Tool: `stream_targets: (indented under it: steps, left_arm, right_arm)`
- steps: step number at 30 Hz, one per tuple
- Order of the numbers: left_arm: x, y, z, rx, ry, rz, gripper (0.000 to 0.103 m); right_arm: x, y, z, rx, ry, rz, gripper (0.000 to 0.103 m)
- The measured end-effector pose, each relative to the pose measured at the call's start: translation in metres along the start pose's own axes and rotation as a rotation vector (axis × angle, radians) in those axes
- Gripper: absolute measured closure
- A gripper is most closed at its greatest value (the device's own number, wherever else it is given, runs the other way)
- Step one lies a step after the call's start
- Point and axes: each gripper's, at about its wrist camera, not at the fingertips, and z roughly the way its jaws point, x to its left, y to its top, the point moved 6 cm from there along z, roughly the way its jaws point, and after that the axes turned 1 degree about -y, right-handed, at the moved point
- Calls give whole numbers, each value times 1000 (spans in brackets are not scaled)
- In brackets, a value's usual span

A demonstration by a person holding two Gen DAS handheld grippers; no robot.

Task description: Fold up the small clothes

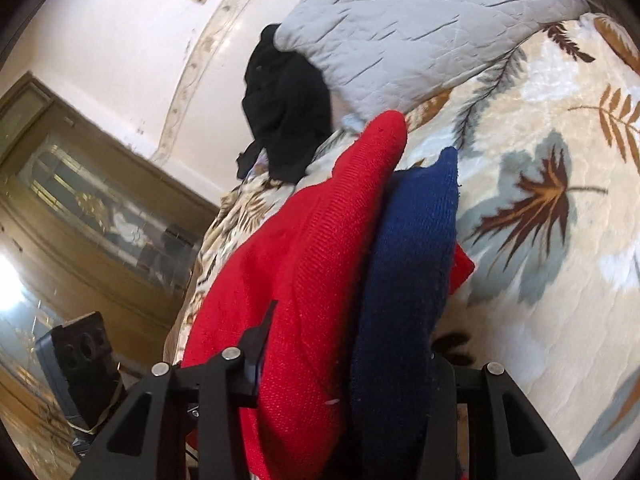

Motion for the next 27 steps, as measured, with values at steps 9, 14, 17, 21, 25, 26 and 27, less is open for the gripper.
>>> stream_targets:
  steps: [9,14,17,21,25,26,27]
  left_arm:
    - [-7,-43,17,52,185,105,51]
    - [-10,-42,12,39,224,138,48]
    - [-13,-42,8,30,234,149,47]
    - [-16,-41,5,20,258,174,46]
    - [-16,-41,2,8,271,188,46]
    - [-16,-40,0,5,272,188,46]
    - [-16,-40,-1,1,276,189,46]
  right_arm:
    - [-25,-44,15,95,-89,41,51]
    - [-24,-42,2,78,-132,53,47]
    - [-25,-42,-9,57,-171,41,47]
    - [-20,-38,-26,25,-216,13,47]
    - [-17,-31,-46,-43,-252,-16,47]
    - [-15,-28,-52,-65,-254,-31,47]
    - [-12,-26,-56,-88,-252,-43,47]
